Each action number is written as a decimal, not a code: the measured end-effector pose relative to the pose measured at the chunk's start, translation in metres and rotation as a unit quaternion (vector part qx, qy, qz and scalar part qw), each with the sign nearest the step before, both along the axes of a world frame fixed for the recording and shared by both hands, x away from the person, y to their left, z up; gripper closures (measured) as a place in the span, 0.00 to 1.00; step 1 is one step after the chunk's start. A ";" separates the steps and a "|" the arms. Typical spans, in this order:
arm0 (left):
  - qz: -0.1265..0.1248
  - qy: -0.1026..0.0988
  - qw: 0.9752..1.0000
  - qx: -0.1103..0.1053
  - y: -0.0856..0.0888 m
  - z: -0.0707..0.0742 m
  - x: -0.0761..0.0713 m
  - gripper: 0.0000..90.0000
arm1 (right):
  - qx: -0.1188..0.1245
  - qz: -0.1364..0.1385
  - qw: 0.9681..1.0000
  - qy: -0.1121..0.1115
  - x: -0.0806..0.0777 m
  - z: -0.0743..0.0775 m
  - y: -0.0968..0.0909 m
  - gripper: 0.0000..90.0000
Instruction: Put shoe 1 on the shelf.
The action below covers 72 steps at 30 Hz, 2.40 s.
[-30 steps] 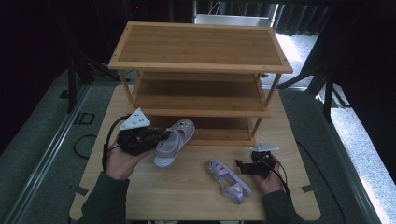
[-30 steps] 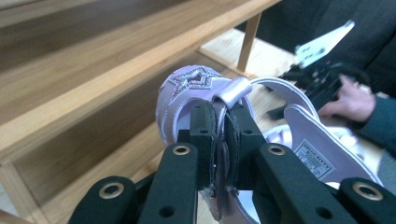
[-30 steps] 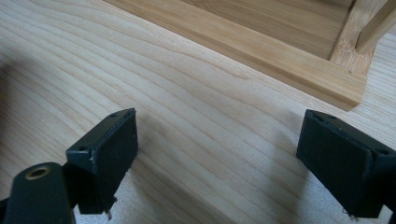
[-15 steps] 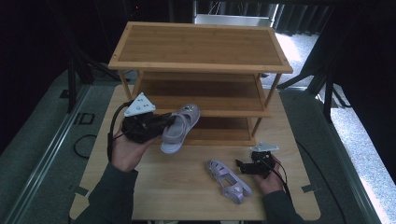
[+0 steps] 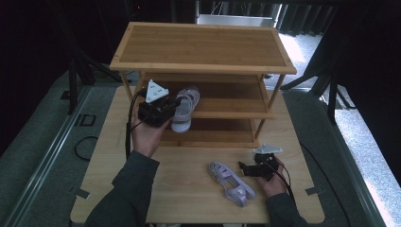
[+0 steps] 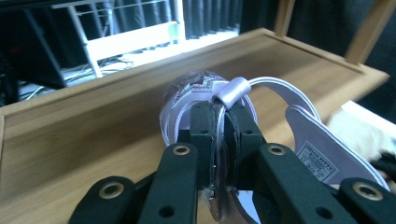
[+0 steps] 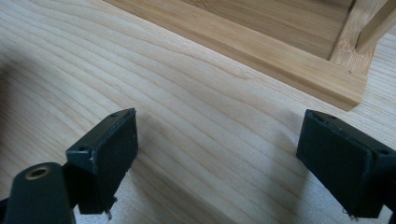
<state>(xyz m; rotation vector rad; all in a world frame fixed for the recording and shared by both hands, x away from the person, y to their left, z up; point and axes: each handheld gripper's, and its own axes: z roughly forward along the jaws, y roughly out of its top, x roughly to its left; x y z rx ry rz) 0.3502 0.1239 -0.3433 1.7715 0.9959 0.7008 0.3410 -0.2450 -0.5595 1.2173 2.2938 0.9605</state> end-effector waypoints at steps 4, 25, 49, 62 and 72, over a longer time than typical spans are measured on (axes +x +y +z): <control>0.021 -0.008 1.000 0.000 -0.006 -0.003 0.011 0.92 | 0.001 0.000 1.000 0.000 0.000 0.000 0.000 0.13; 0.067 -0.044 0.997 0.010 -0.026 -0.017 0.043 0.92 | 0.001 0.000 1.000 0.001 0.000 0.000 0.000 0.13; 0.102 -0.017 0.994 -0.031 -0.034 -0.029 0.060 0.80 | 0.001 0.000 1.000 0.001 0.000 0.000 0.000 0.13; 0.050 -0.048 0.997 -0.018 -0.022 -0.022 0.041 0.64 | 0.001 0.000 1.000 0.001 0.000 0.000 0.000 0.13; 0.020 -0.060 0.998 -0.005 -0.018 -0.010 0.015 0.62 | 0.000 0.000 1.000 0.000 0.000 0.000 0.000 0.13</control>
